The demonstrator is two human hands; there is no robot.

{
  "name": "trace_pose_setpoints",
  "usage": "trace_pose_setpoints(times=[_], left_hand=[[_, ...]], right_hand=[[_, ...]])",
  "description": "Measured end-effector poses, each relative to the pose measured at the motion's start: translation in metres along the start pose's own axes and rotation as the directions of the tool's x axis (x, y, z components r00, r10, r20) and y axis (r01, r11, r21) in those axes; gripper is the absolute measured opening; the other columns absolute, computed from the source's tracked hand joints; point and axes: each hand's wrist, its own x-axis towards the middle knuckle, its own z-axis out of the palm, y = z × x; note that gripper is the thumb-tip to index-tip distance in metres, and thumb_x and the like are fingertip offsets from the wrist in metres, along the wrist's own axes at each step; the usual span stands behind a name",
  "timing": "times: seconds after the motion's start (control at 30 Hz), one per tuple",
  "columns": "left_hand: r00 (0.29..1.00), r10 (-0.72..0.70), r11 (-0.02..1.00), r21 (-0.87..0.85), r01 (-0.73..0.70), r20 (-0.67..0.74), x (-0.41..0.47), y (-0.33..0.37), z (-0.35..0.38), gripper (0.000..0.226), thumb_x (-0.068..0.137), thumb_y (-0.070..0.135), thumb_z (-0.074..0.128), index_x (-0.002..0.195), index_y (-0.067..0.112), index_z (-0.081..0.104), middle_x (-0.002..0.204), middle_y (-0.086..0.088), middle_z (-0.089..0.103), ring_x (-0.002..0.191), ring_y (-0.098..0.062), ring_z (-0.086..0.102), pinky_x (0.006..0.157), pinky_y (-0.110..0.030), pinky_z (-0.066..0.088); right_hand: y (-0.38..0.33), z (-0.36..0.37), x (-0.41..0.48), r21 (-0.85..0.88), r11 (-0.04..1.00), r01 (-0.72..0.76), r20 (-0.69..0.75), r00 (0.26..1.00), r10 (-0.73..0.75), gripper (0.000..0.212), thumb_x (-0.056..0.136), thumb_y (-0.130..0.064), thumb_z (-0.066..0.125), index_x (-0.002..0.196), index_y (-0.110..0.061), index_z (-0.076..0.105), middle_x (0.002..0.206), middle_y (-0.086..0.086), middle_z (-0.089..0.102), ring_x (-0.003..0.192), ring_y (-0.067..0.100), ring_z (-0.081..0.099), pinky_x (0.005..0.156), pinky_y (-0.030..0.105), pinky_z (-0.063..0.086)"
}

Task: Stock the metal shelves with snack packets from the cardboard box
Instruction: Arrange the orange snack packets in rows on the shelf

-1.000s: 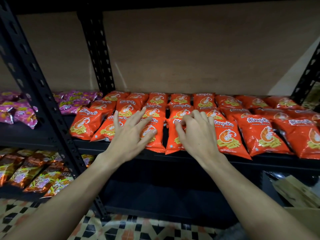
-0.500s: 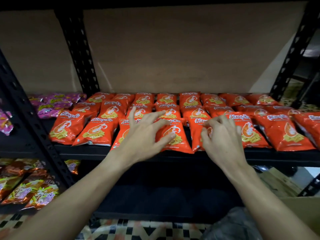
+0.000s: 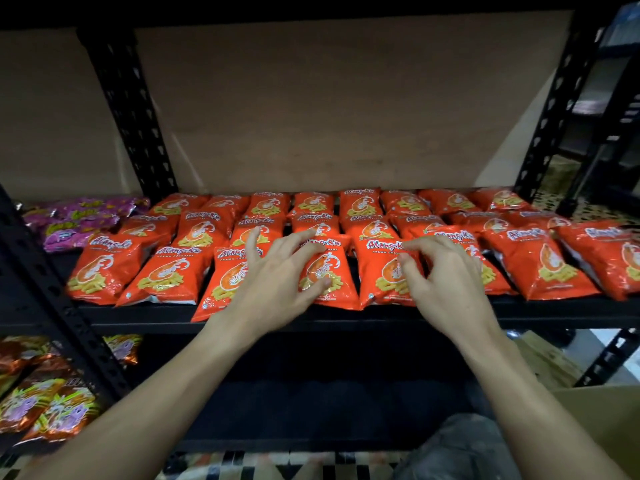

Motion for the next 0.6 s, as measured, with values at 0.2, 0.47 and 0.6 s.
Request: trace_pose_setpoints(times=[0.2, 0.47, 0.6], left_hand=[[1.0, 0.007, 1.0, -0.018, -0.008, -0.009, -0.003, 0.0, 0.002, 0.054, 0.091, 0.064, 0.039, 0.135, 0.035, 0.05, 0.152, 0.013, 0.036, 0.14, -0.008, 0.033, 0.115, -0.051, -0.015], [1.0, -0.008, 1.0, -0.005, 0.008, 0.003, 0.0, 0.002, 0.004, 0.063, 0.09, 0.068, 0.027, 0.138, 0.034, 0.05, 0.156, 0.013, 0.031, 0.142, -0.006, 0.03, 0.112, -0.044, -0.022], [1.0, -0.012, 1.0, -0.008, 0.012, -0.015, 0.002, 0.007, 0.001, 0.061, 0.091, 0.067, 0.026, 0.137, 0.034, 0.05, 0.157, 0.013, 0.03, 0.142, -0.005, 0.029, 0.112, -0.045, -0.023]], right_hand=[[0.029, -0.019, 0.008, -0.115, 0.982, -0.15, -0.035, 0.989, 0.147, 0.037, 0.097, -0.025, 0.057, 0.132, -0.013, 0.061, 0.14, 0.009, 0.053, 0.128, 0.03, 0.045, 0.108, 0.049, 0.03], [0.045, -0.022, -0.001, -0.22, 0.96, -0.172, 0.027, 0.983, 0.182, 0.043, 0.1, -0.032, 0.052, 0.141, -0.019, 0.054, 0.149, 0.006, 0.048, 0.134, 0.029, 0.041, 0.11, 0.05, 0.027], [0.05, -0.024, -0.002, -0.202, 0.967, -0.157, 0.011, 0.987, 0.162, 0.043, 0.101, -0.035, 0.051, 0.141, -0.019, 0.054, 0.149, 0.005, 0.047, 0.135, 0.03, 0.041, 0.11, 0.05, 0.026]])
